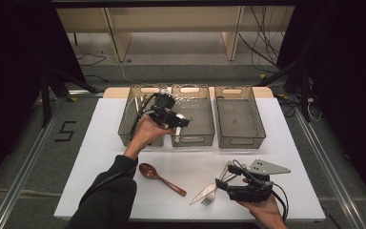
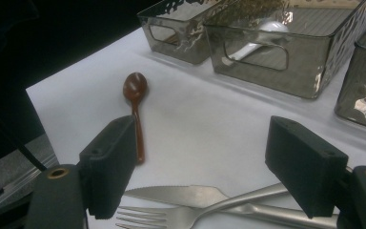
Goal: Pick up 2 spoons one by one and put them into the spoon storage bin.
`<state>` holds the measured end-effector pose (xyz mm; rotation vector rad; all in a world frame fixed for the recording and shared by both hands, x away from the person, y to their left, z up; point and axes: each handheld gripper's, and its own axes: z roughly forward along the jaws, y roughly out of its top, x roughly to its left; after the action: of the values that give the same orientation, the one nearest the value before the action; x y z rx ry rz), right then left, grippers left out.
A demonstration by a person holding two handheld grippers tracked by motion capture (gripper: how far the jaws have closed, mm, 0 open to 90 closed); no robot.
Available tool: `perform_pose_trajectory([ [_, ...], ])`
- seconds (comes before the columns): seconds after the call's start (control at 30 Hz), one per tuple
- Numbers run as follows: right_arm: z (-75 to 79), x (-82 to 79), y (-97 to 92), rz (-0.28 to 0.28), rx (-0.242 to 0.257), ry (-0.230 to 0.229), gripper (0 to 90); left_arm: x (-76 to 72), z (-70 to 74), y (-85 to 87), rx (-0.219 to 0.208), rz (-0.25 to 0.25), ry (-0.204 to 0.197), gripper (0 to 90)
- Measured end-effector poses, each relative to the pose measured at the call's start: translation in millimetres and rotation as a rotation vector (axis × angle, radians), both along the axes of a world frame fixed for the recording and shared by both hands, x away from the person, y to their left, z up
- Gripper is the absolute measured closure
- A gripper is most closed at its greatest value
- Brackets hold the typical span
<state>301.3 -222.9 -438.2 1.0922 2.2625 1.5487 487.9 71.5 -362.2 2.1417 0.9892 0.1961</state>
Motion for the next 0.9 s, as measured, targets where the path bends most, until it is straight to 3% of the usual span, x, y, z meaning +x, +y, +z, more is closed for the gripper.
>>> perform_pose_trajectory([
  [0.1,0.1,0.0,0.6,0.001,-0.002,-0.005,27.0,-12.2,4.9,4.3,-0.005,-0.035,-0.008,28.8],
  [0.23,0.4,-0.4,0.7,0.000,-0.001,-0.003,27.1,-29.1,6.6,14.9,-0.006,-0.045,-0.021,26.8],
  [0.37,0.7,-0.7,1.6,0.003,-0.008,-0.007,27.1,-46.7,4.1,28.5,-0.046,-0.035,-0.038,25.6],
  [0.53,1.2,-1.2,4.3,0.006,-0.008,-0.002,27.0,-66.9,-0.4,46.9,-0.059,-0.032,-0.063,24.1],
  [0.8,2.6,-0.8,10.6,0.023,-0.017,-0.003,27.0,-93.8,-12.6,68.7,-0.028,-0.044,-0.077,23.7],
  [0.9,2.3,-1.0,12.4,0.028,-0.018,-0.004,27.0,-99.4,-20.5,70.3,0.021,-0.075,-0.065,23.2],
])
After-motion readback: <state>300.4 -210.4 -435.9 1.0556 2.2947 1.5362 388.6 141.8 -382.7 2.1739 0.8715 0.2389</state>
